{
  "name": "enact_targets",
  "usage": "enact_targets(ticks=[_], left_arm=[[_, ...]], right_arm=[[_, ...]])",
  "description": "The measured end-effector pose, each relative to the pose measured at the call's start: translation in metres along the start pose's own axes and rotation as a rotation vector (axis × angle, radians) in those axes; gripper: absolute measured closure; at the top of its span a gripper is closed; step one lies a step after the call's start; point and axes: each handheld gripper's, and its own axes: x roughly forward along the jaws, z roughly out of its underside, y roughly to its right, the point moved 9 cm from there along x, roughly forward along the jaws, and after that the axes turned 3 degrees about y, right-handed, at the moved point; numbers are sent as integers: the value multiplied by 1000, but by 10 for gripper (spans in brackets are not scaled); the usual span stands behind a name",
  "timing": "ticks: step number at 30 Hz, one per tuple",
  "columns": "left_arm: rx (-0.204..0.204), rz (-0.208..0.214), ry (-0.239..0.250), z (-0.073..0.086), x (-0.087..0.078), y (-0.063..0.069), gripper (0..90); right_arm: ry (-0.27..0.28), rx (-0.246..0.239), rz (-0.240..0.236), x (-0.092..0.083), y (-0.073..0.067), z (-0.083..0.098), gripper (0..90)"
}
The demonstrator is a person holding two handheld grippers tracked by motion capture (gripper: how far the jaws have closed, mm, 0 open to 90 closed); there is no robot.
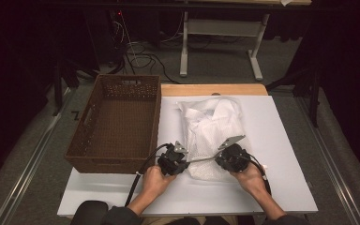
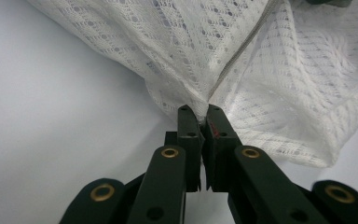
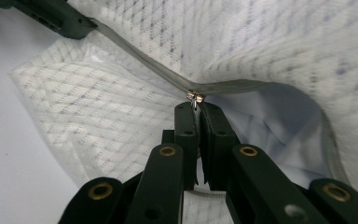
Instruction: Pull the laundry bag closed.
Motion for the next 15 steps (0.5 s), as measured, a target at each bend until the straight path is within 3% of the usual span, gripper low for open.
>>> enact_targets(ticks=[15], left_arm=[[6,7,-5,0,0,0,860]], right_arm=[[22,-3,3,-1,3,0,872]])
